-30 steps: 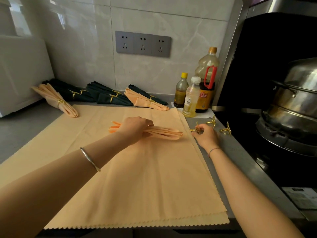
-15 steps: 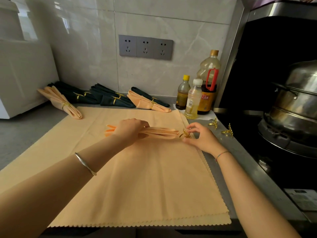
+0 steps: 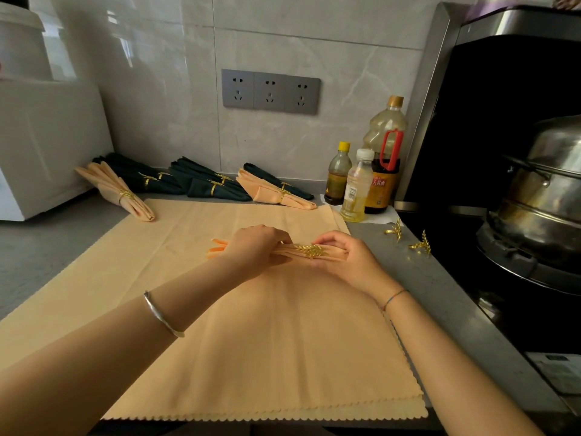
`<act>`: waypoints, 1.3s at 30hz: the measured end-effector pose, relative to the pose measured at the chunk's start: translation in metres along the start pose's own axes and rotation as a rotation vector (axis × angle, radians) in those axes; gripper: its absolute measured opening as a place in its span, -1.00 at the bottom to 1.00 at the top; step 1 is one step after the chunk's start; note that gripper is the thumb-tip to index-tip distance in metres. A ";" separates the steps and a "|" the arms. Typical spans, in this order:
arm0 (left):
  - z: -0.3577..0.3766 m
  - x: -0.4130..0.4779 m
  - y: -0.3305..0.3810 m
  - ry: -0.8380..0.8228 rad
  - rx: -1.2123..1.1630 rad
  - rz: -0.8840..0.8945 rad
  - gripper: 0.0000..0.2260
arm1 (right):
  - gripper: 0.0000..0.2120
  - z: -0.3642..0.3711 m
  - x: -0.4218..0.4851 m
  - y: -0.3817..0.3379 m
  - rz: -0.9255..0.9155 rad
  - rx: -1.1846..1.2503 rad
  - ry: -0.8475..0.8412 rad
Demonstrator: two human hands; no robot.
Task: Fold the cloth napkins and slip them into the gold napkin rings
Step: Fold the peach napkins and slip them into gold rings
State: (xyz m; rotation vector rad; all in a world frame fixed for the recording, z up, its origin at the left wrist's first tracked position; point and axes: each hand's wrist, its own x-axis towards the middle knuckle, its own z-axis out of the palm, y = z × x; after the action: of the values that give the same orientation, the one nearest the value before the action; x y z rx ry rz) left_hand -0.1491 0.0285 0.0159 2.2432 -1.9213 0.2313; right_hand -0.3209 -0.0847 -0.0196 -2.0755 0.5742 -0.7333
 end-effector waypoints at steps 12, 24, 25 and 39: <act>0.011 0.001 0.015 0.022 0.029 0.114 -0.50 | -0.91 0.001 -0.003 -0.005 -0.041 -0.321 0.109; 0.008 0.004 -0.006 0.016 0.140 0.118 -0.60 | -0.93 0.002 -0.001 -0.002 0.048 -0.257 0.064; 0.006 0.004 -0.008 0.001 0.149 0.113 -0.59 | -0.93 0.001 0.000 -0.001 0.052 -0.254 0.058; -0.008 -0.006 -0.035 -0.160 0.144 0.158 -0.47 | -0.76 -0.006 -0.002 0.007 0.084 -0.424 -0.036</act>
State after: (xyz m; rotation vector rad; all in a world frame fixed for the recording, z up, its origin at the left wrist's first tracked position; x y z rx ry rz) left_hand -0.1151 0.0418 0.0205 2.2611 -2.2354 0.2244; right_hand -0.3278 -0.0907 -0.0234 -2.4275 0.8495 -0.5581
